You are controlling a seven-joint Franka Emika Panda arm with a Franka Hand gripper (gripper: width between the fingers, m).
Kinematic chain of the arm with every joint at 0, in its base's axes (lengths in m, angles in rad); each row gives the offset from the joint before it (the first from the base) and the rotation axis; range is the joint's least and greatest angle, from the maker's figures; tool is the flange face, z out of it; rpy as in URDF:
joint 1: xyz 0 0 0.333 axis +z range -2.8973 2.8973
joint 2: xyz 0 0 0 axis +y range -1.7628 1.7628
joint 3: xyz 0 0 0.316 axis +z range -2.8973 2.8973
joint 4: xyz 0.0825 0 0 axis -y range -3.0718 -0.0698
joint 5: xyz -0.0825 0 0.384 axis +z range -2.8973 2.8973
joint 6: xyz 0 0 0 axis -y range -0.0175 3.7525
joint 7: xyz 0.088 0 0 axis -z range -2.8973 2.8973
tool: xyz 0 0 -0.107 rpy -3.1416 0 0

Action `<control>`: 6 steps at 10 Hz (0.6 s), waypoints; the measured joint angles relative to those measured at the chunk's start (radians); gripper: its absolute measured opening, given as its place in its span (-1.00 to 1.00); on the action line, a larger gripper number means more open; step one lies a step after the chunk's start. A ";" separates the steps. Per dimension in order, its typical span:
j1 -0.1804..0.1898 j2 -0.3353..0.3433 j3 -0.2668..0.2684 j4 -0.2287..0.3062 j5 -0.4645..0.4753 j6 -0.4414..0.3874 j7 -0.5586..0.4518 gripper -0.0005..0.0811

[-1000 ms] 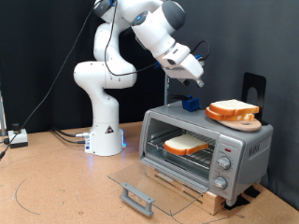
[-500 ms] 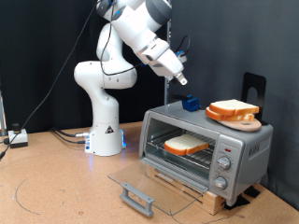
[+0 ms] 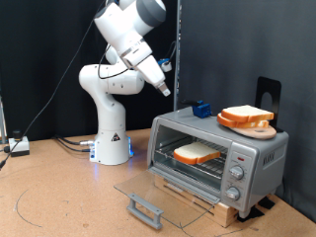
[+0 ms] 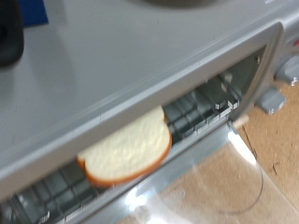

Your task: Make a piece of toast with the oven

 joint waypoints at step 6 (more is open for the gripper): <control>-0.067 0.107 -0.075 0.038 -0.095 -0.019 -0.009 0.99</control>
